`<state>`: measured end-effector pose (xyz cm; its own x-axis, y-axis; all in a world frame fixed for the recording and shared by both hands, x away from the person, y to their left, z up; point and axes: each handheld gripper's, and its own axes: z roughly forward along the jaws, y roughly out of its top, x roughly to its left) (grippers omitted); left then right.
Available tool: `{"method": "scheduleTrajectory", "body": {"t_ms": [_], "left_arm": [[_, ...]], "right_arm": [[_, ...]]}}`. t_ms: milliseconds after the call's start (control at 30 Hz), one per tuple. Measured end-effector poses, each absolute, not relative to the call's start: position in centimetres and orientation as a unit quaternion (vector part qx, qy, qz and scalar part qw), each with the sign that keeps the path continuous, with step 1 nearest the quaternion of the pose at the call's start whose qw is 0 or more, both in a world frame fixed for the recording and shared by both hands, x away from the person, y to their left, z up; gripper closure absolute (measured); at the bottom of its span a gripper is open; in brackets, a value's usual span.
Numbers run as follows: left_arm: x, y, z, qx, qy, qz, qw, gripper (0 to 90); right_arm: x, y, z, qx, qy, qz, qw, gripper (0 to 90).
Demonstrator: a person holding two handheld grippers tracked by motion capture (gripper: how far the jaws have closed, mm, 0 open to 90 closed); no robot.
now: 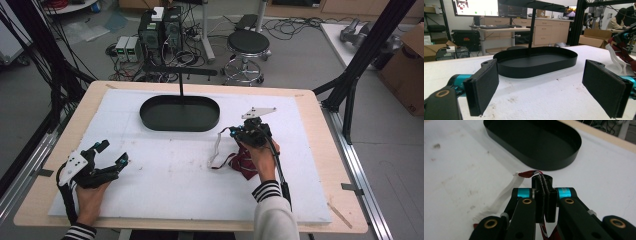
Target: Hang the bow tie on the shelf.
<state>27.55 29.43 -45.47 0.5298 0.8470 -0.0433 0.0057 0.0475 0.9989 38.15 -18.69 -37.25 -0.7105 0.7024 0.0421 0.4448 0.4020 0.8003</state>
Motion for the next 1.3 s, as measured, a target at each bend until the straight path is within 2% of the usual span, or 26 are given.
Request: {"method": "scheduleTrajectory", "body": {"t_ms": [367, 800, 1300], "left_arm": [[27.5, 29.4, -45.5, 0.606, 0.352, 0.333, 0.631, 14.3], [27.5, 29.4, -45.5, 0.605, 0.352, 0.333, 0.633, 14.3], [27.5, 29.4, -45.5, 0.604, 0.352, 0.334, 0.633, 14.3]], "right_arm": [[37.8, -18.7, -35.7, 0.365, 0.773, 0.486, 0.183, 89.2], [38.4, -16.5, -32.9, 0.351, 0.741, 0.53, 0.217, 89.2], [41.7, -15.1, -31.1, 0.348, 0.713, 0.563, 0.229, 89.2]]}}
